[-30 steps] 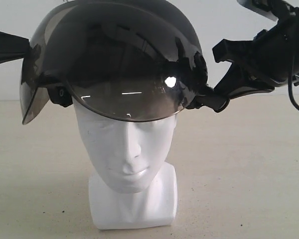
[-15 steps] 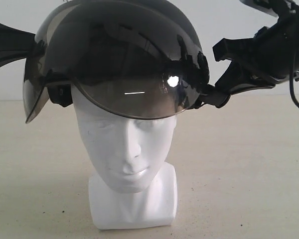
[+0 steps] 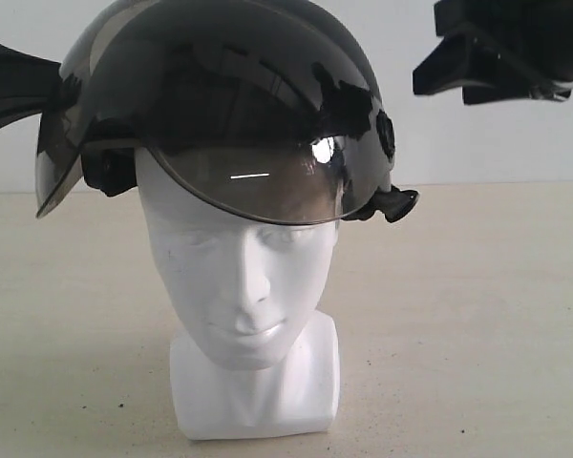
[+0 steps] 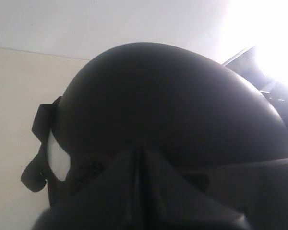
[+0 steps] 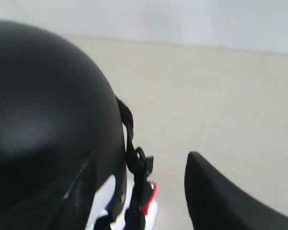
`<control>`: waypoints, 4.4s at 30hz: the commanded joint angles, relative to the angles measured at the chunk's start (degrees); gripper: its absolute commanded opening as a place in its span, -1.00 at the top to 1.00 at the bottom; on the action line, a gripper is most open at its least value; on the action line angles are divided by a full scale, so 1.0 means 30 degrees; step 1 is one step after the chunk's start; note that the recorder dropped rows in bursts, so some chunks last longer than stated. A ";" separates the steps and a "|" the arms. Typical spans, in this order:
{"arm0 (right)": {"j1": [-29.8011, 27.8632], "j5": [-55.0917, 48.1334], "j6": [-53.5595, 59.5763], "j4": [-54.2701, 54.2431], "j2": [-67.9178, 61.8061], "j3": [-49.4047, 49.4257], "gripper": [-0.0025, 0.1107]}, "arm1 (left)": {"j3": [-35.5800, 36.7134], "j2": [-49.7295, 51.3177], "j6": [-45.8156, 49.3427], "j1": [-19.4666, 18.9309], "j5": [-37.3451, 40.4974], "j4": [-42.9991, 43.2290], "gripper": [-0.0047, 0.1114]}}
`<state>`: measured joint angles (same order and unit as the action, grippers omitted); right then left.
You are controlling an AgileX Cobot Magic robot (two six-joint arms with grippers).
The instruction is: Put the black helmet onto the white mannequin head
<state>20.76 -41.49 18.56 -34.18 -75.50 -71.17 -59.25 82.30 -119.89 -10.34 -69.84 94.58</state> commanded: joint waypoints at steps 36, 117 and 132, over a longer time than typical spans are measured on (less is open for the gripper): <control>0.3731 -0.2185 0.1454 -0.3779 -0.2879 -0.4497 0.96 | -0.3294 0.0638 -0.0105 0.3904 -0.0040 0.1788 0.84; 0.3691 -0.4672 -0.3145 0.0069 -0.0722 -0.4497 0.96 | -0.0467 -0.4475 -0.0105 0.5925 -0.0040 0.1381 0.84; 0.3691 -0.5255 -0.6188 0.4563 -0.0620 -0.4497 0.96 | -0.1620 -0.4532 -0.0105 0.0661 -0.0040 0.1744 0.84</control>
<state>32.06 -56.58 0.73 -22.52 -77.92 -84.88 -63.90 67.78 -119.89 -6.78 -69.98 99.43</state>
